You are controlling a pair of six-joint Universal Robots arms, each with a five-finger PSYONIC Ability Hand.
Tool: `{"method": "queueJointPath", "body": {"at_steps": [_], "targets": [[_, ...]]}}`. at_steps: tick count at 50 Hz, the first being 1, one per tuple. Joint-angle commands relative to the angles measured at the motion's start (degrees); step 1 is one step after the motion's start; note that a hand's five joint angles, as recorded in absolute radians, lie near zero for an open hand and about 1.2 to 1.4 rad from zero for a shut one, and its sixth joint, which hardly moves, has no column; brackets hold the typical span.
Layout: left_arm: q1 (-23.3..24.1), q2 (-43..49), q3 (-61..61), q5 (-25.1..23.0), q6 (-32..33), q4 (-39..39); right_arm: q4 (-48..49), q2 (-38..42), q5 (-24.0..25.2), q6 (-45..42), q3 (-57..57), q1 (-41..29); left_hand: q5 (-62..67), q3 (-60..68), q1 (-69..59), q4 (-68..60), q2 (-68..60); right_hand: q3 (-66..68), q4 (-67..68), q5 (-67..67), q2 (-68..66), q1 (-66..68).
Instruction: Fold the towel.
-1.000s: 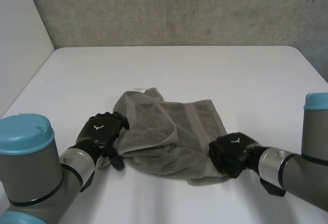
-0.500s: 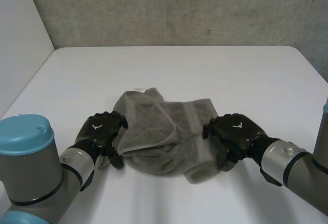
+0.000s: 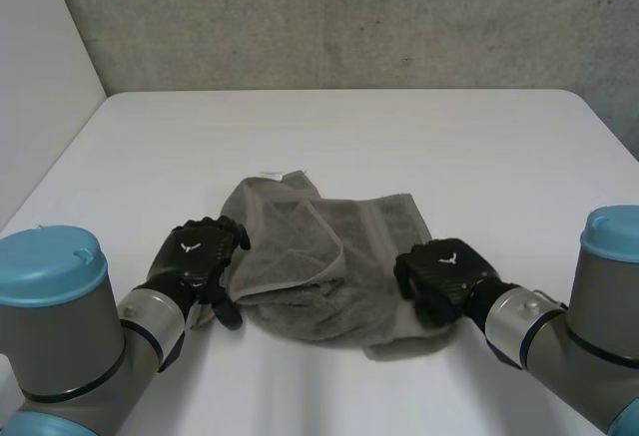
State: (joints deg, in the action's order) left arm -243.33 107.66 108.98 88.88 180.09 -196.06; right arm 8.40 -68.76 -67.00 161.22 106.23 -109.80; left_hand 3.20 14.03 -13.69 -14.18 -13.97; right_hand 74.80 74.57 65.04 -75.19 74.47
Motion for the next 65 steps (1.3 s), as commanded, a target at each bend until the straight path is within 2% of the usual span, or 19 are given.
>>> {"method": "queueJointPath", "body": {"at_steps": [1, 5, 10, 13, 20, 21, 22, 23, 24, 26, 29, 31, 32, 33, 38, 46, 56, 65], "targets": [[-0.1, 0.0, 0.0, 0.1, 0.0, -0.1, -3.8, -0.8, 1.1, -1.1, 1.3, -0.6, -0.1, -1.0, 0.6, 1.1, 0.9, 5.2, 5.4, 5.0, -4.8, 5.5], [-0.1, 0.0, 0.0, 0.1, 0.0, -0.1, -8.0, -5.0, 1.9, -4.1, 2.9, -0.4, -0.3, -1.1, 0.8, 1.3, 1.1, 5.2, 5.4, 5.0, -4.8, 5.5], [0.0, 0.0, 0.1, 0.1, 0.0, -0.1, -14.6, -11.0, 4.8, -12.2, 7.8, 0.2, -0.6, -1.5, 1.1, 1.6, 1.4, 5.2, 5.4, 5.0, -4.8, 5.5], [0.0, 0.0, 0.2, 0.1, 0.0, -0.1, -16.5, -12.1, 5.7, -13.8, 9.1, 0.3, -0.6, -1.5, 1.1, 1.6, 1.4, 5.2, 5.4, 5.0, -4.8, 5.5], [0.2, -0.1, 0.8, 0.1, 0.0, -1.1, -25.9, -13.0, 11.1, -20.1, 12.7, 0.5, -0.6, -1.5, 1.1, 1.6, 1.4, 5.2, 5.4, 5.0, -4.8, 5.5], [0.3, -0.1, 0.9, 0.0, 0.0, -1.2, -26.9, -13.0, 11.9, -20.5, 12.2, 1.2, -0.6, -1.5, 1.1, 1.6, 1.4, -13.9, -13.7, -14.1, 14.3, -13.6], [0.3, -0.1, 0.9, 0.0, 0.0, -1.2, -26.9, -13.0, 11.9, -20.5, 12.2, 1.2, -0.6, -1.5, 1.1, 1.6, 1.4, -14.1, -13.9, -14.3, 14.5, -13.8], [0.3, -0.1, 1.0, 0.0, 0.0, -1.2, -26.9, -13.1, 12.8, -20.5, 11.5, 2.4, -0.6, -1.5, 1.1, 1.6, 1.4, -39.2, -39.0, -39.5, 39.6, -38.9], [0.3, -0.1, 1.0, 0.0, 0.0, -1.2, -26.2, -13.6, 12.9, -19.9, 10.4, 3.8, -0.6, -1.5, 1.1, 1.6, 1.4, -52.3, -52.1, -52.5, 52.7, -52.0], [0.4, -0.1, 1.0, 0.0, 0.0, -1.2, -25.6, -14.4, 13.0, -18.0, 8.7, 4.8, -0.6, -1.5, 1.1, 1.6, 1.4, -54.3, -54.0, -54.5, 54.7, -53.9], [0.4, -0.2, 1.1, -0.1, 0.1, -1.2, -24.9, -14.7, 13.1, -14.4, 6.5, 5.3, -0.5, -1.3, 1.0, 1.4, 1.2, -55.1, -54.9, -55.4, 55.5, -54.8], [0.4, -0.2, 1.1, -0.1, 0.1, -1.2, -21.9, -14.7, 13.0, -4.6, 2.5, 6.2, -0.5, -1.3, 0.9, 1.4, 1.2, -54.6, -54.4, -54.9, 55.0, -54.3], [0.4, -0.2, 1.1, -0.1, 0.2, -1.2, -21.8, -14.7, 13.0, -4.6, 2.5, 6.2, -0.5, -1.3, 0.9, 1.4, 1.2, -54.6, -54.4, -54.9, 55.0, -54.3], [0.4, -0.2, 1.1, -0.1, 0.2, -1.2, -20.1, -14.7, 12.7, -0.6, 1.0, 7.1, -0.5, -1.3, 0.9, 1.4, 1.2, -54.1, -53.9, -54.4, 54.5, -53.8], [0.4, -0.2, 1.2, -0.2, 0.2, -1.2, -16.6, -13.7, 11.3, 5.6, -1.2, 10.9, -0.5, -1.3, 0.9, 1.4, 1.2, -53.4, -53.2, -53.7, 53.8, -53.1], [0.5, -0.1, 1.2, -0.2, 0.4, -1.3, -12.4, -8.8, 6.0, 6.3, -1.9, 12.3, -0.5, -1.3, 0.9, 1.4, 1.2, -53.3, -53.0, -53.5, 53.7, -52.9], [0.5, 0.0, 1.2, -0.2, 0.6, -1.4, -11.1, -7.3, 5.7, 6.1, -1.9, 17.3, -0.5, -1.3, 0.9, 1.4, 1.2, -53.4, -53.2, -53.7, 53.8, -53.1], [0.6, 0.4, 1.2, -0.2, 0.8, -2.0, -8.5, -2.1, 5.1, 6.2, -2.3, 19.1, -0.5, -1.3, 0.9, 1.4, 1.2, -51.9, -51.7, -52.2, 52.3, -51.6]]}}
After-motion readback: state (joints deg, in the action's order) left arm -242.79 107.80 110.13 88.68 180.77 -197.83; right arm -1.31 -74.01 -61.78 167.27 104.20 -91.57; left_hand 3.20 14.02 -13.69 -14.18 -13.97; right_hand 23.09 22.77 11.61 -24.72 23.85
